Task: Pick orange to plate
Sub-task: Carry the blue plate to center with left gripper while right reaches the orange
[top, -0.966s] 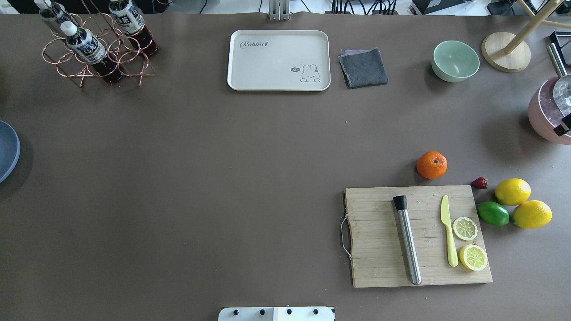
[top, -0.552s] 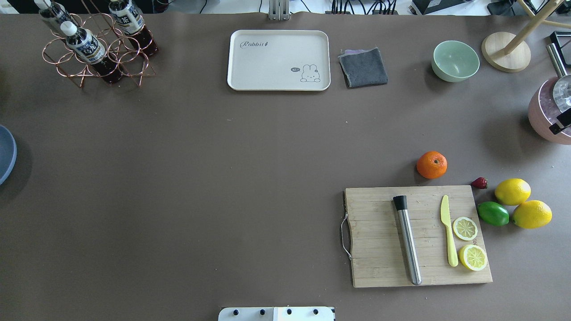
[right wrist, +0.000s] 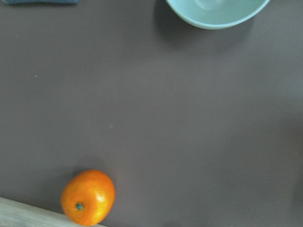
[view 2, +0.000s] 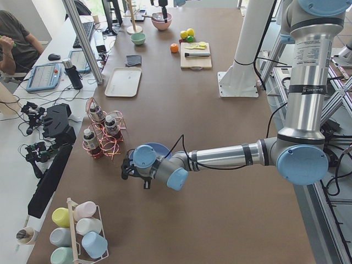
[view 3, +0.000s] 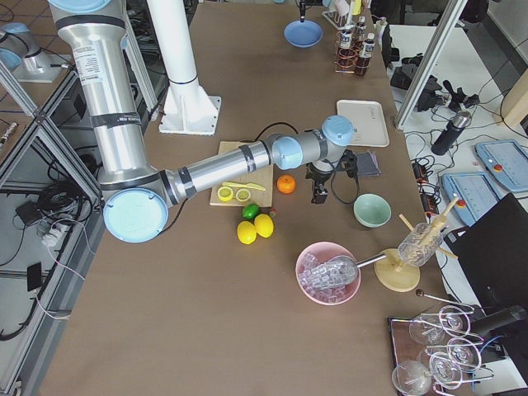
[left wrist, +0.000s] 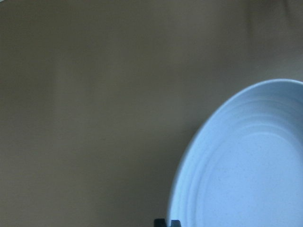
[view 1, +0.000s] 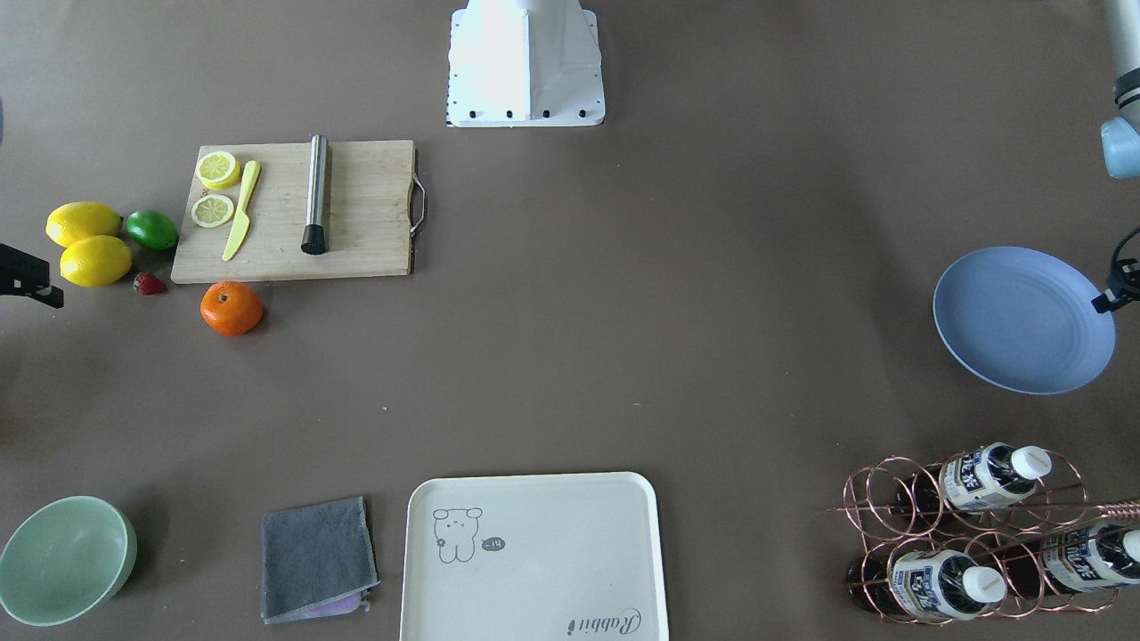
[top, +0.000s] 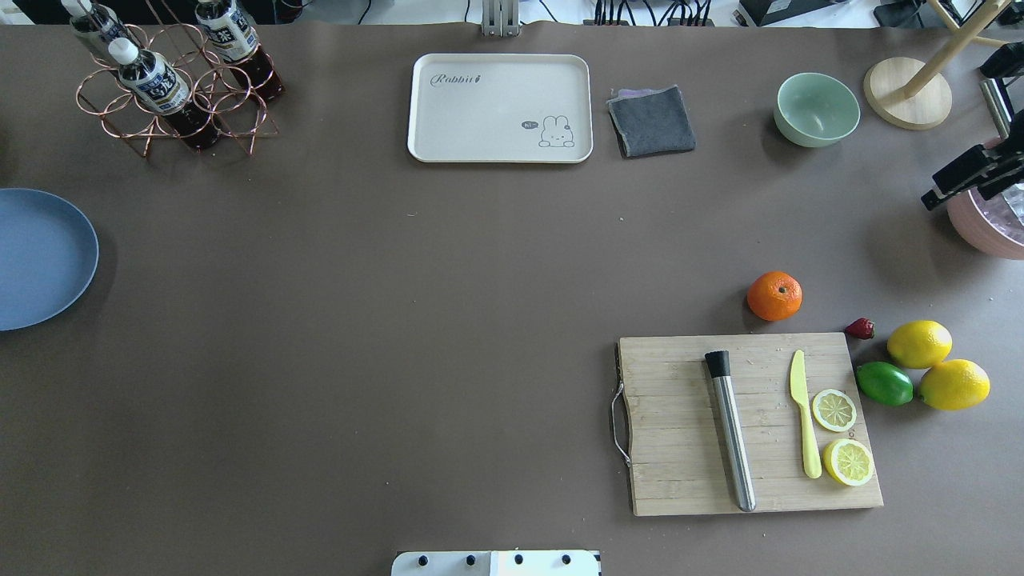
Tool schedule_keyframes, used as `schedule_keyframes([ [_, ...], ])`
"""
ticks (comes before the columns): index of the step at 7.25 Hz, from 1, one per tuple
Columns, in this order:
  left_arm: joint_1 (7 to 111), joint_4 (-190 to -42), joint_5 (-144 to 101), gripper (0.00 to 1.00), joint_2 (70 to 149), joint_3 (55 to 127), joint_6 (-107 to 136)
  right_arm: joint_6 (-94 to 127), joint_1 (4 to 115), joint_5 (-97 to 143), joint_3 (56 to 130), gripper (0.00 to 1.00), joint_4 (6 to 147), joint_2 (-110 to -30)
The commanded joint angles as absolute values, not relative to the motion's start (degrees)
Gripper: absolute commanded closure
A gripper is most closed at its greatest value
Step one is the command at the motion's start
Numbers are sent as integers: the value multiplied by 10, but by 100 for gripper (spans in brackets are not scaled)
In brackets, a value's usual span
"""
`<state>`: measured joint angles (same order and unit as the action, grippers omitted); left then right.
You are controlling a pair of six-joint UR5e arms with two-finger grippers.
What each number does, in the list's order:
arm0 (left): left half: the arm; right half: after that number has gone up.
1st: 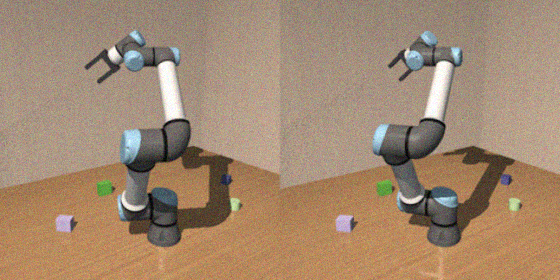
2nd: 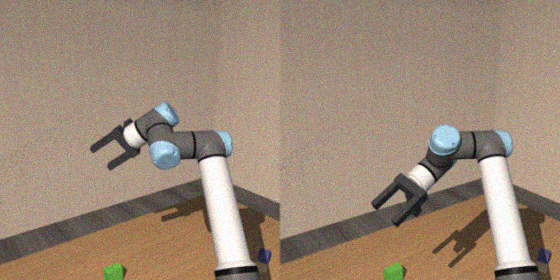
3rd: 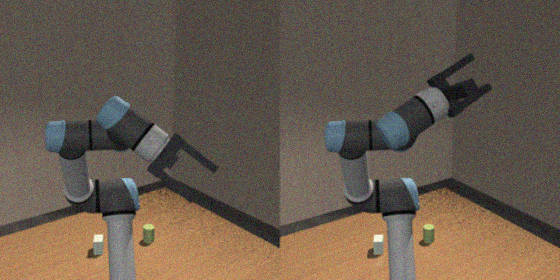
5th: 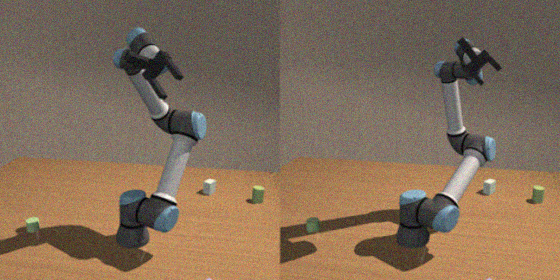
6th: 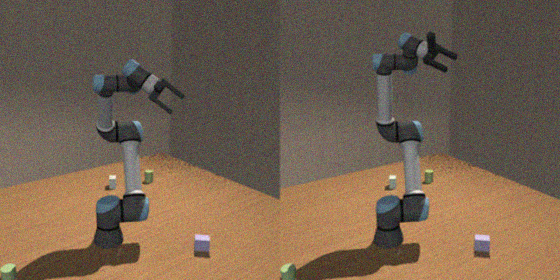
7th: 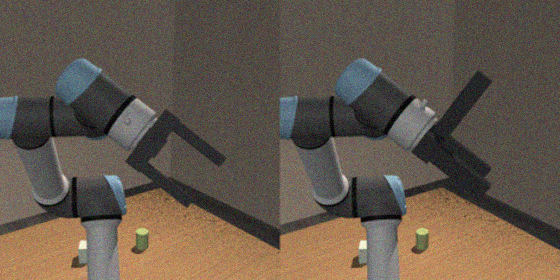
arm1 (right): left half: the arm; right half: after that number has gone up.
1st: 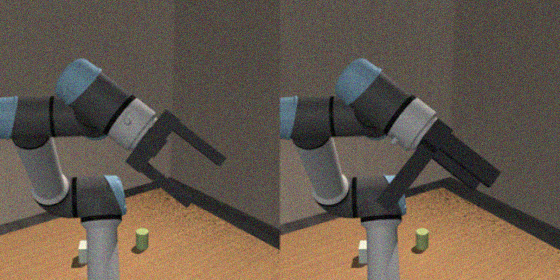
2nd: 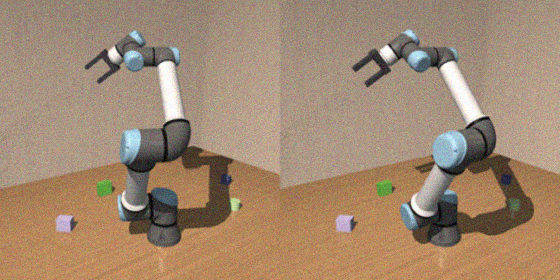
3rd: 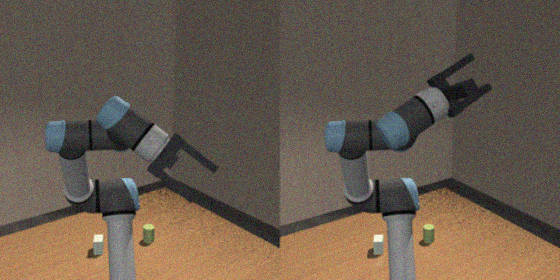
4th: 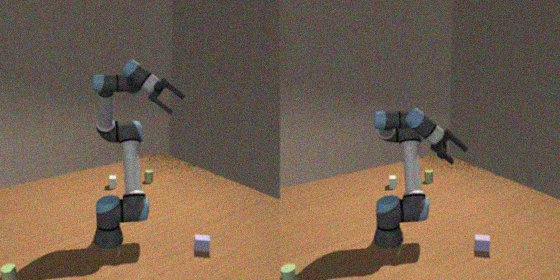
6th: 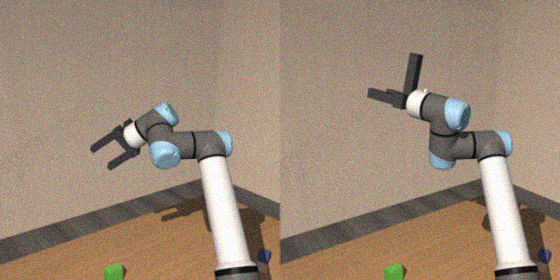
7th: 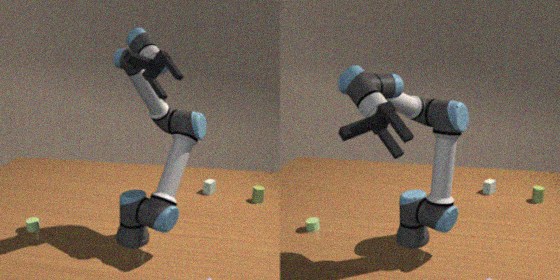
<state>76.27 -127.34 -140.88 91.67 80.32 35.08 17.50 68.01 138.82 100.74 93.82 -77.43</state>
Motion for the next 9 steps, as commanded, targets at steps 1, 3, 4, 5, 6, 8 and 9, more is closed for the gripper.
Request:
schedule_keyframes([
  [1,668,-1274,-1392,100,925,933,572,285,602,1358,1030,0,936,-738],
  [3,566,-1274,-1312,100,976,960,697,336,534,1267,1005,0,855,-743],
  [4,523,-1274,-1275,100,1008,960,748,341,533,1268,993,0,840,-744],
  [5,489,-1272,-1254,100,1039,956,778,341,530,1267,991,0,839,-744],
  [6,458,-1270,-1231,100,1069,954,818,341,523,1266,984,0,838,-744],
  [8,396,-1267,-1170,100,1109,952,877,340,517,1267,975,0,838,-750],
  [9,378,-1268,-1150,100,1117,954,881,337,512,1267,974,0,838,-758],
])
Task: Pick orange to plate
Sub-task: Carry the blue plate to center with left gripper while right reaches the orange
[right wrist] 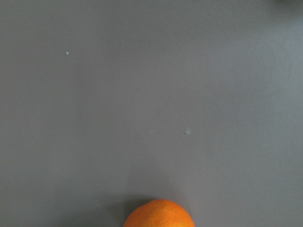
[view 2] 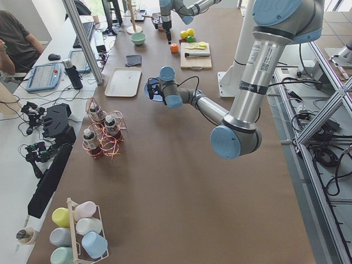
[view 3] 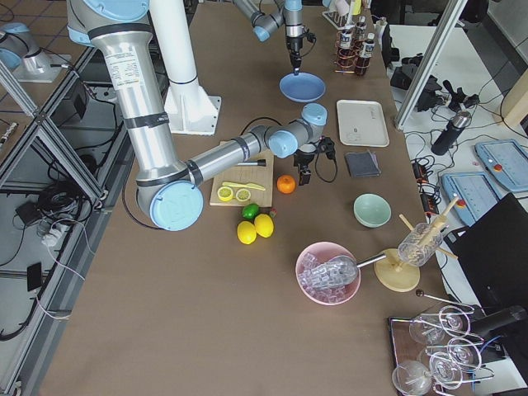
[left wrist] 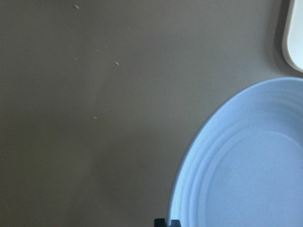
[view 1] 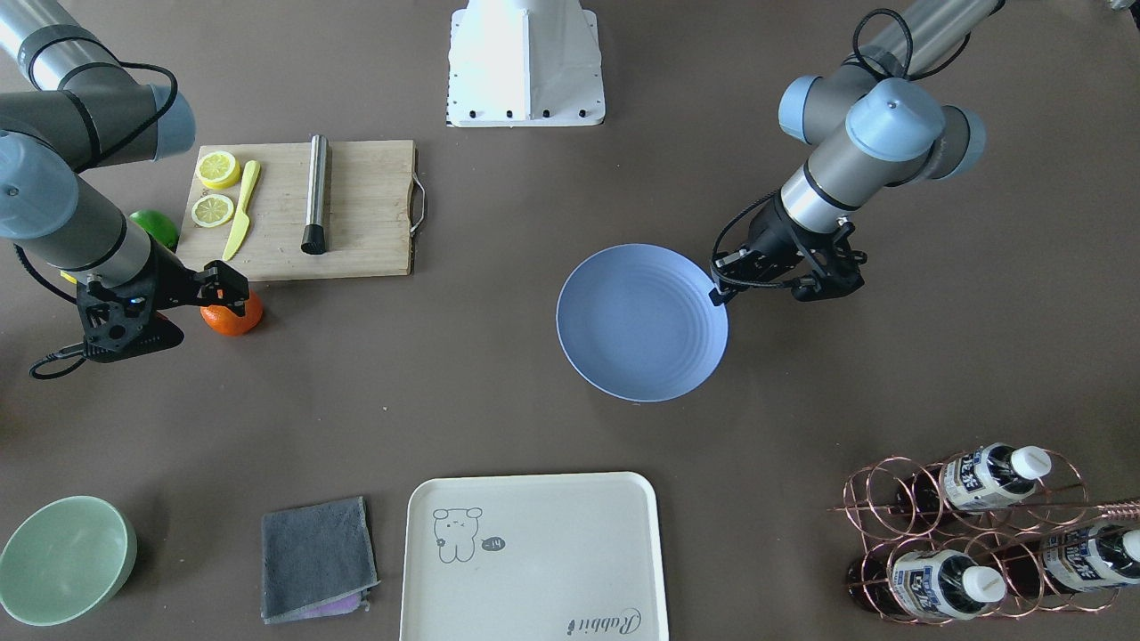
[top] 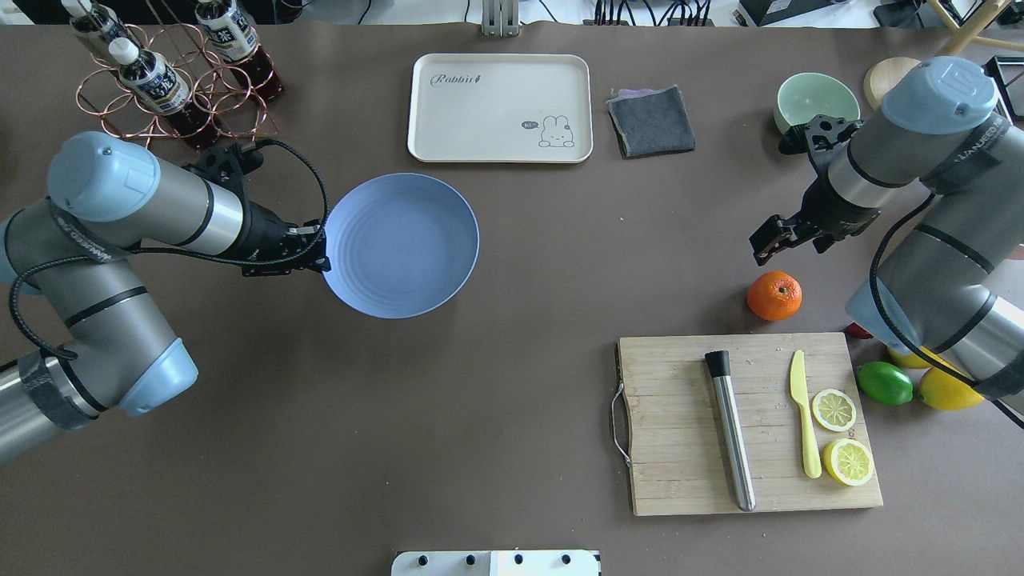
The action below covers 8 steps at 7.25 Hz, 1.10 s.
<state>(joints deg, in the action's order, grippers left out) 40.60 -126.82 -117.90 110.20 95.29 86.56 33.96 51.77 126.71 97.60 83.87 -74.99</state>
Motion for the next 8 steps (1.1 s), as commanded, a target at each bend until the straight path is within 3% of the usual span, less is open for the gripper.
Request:
schedule_keyframes([
  [1,351,-1267,-1130,100,1133,948,904,341,505,1267,976,0,838,-758],
  [8,276,-1268,-1083,100,1170,926,903,341,478,1267,966,0,838,-768],
])
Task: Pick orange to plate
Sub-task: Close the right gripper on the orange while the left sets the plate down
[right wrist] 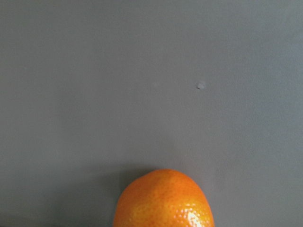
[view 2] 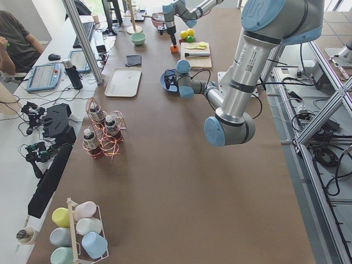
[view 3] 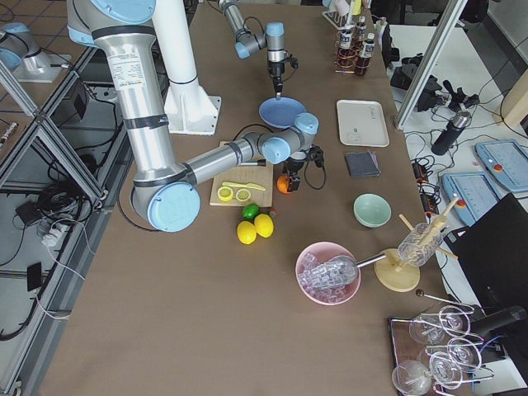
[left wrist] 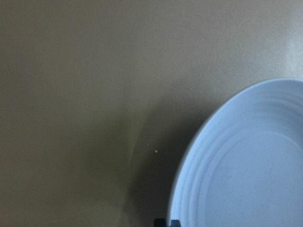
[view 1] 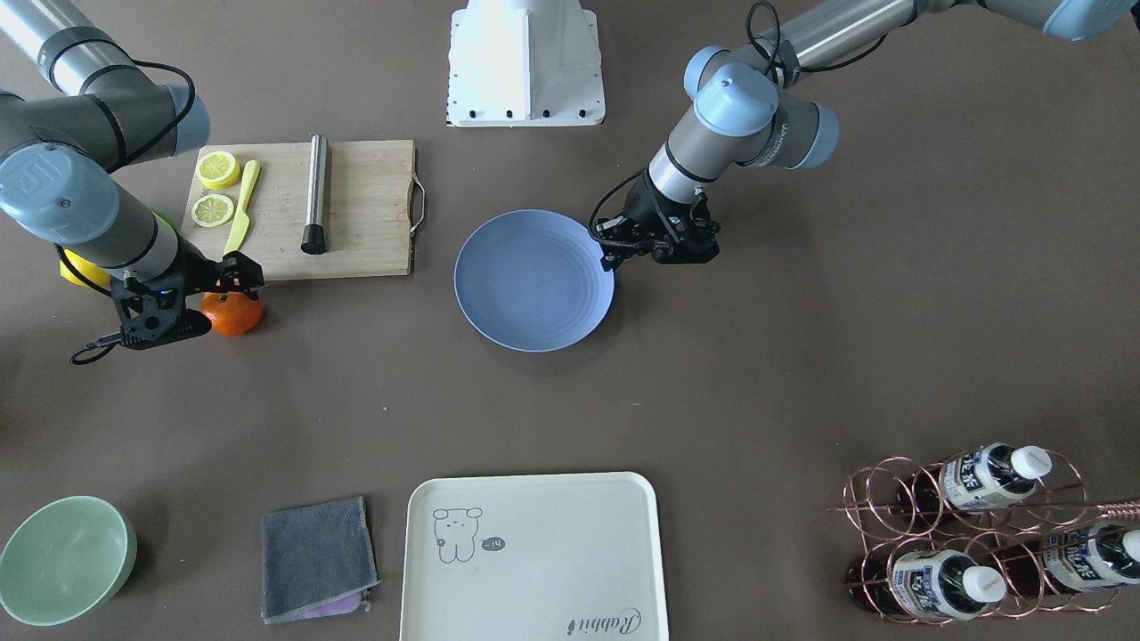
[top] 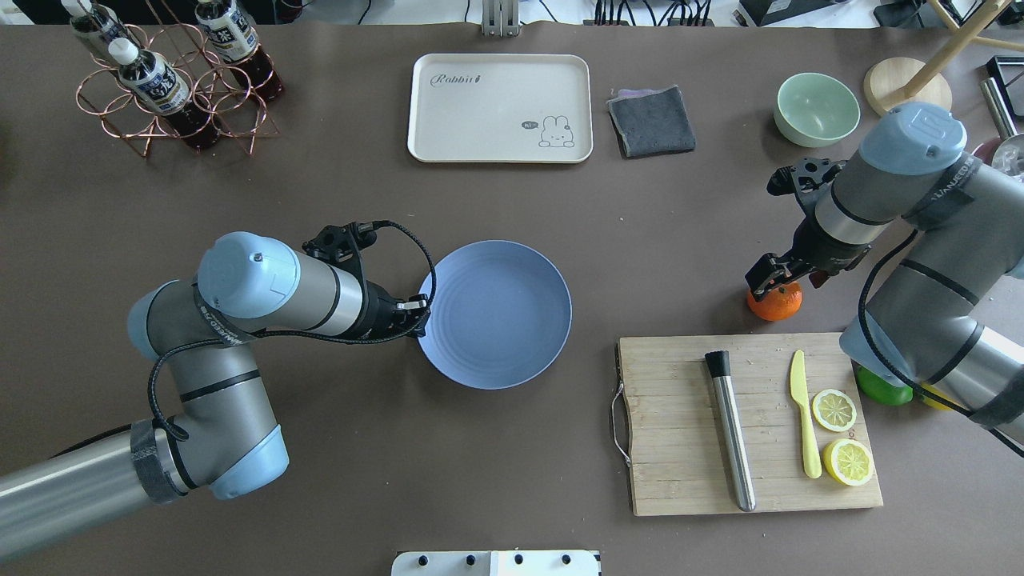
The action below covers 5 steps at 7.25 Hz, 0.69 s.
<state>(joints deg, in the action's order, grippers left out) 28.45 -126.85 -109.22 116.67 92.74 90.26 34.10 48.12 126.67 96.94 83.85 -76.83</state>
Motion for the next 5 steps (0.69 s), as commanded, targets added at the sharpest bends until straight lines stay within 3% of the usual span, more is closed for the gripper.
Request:
schedule_keyframes([
  [1,272,-1268,-1080,100,1169,926,903,341,476,1267,954,0,818,-767],
  [2,272,-1268,-1080,100,1170,926,902,342,475,1267,932,0,786,-766],
  [3,272,-1269,-1080,68,1170,927,901,344,475,1267,928,0,780,-762],
  [4,272,-1269,-1071,5,1170,928,901,352,475,1268,932,0,779,-761],
  [5,272,-1269,-1059,3,1171,929,901,354,475,1270,932,21,779,-761],
])
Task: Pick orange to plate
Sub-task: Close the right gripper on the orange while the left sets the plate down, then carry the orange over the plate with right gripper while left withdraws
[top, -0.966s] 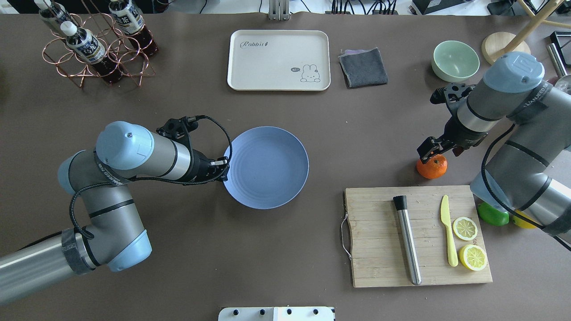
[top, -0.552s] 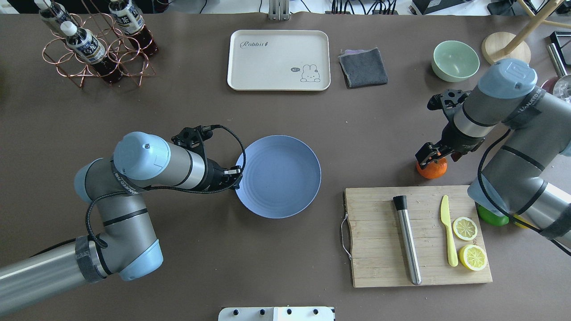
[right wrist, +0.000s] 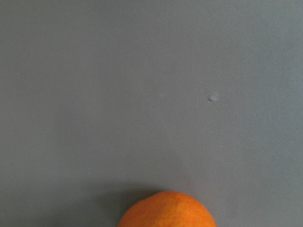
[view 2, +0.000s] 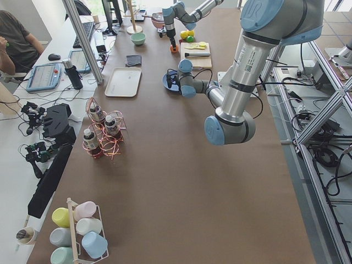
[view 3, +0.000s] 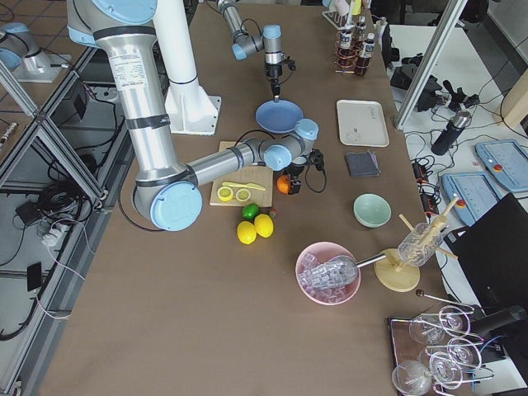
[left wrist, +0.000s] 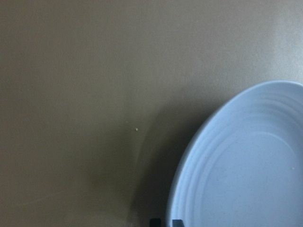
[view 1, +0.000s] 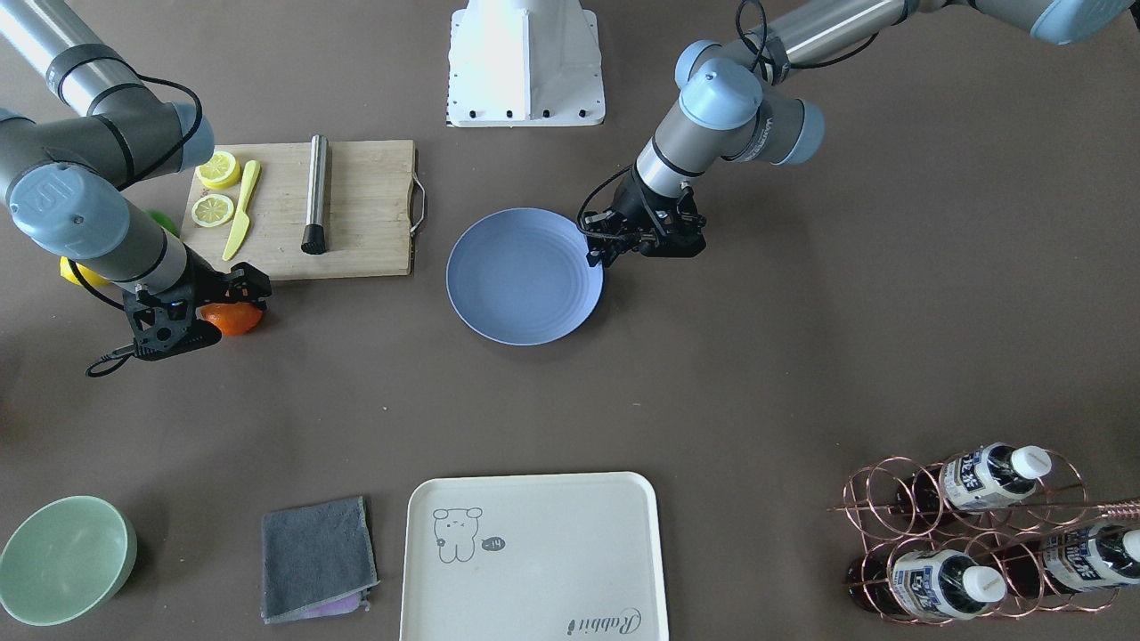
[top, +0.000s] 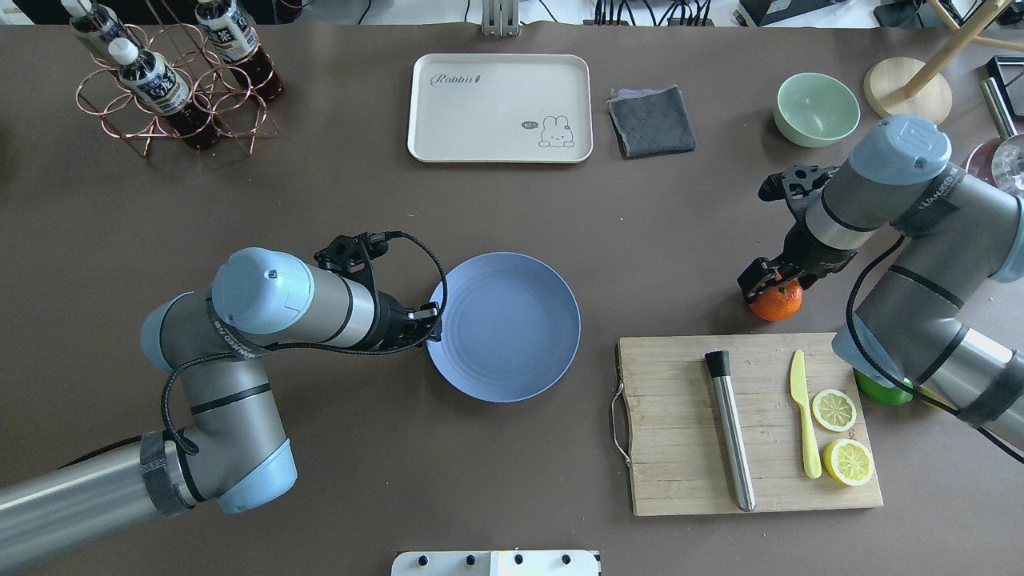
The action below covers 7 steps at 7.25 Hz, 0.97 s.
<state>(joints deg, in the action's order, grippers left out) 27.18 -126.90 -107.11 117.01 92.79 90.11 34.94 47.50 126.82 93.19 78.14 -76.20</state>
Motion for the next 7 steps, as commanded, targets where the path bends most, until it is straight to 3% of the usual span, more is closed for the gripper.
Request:
schedule_keyframes([
  [1,272,-1269,-1059,3,1171,931,901,370,475,1272,935,69,778,-763],
  [2,274,-1268,-1059,3,1171,930,901,373,476,1274,937,100,777,-766],
  [4,287,-1270,-1059,3,1168,933,902,374,502,1296,977,100,791,-757],
  [7,399,-1269,-1169,3,1079,1024,874,477,491,1265,996,100,883,-614],
])
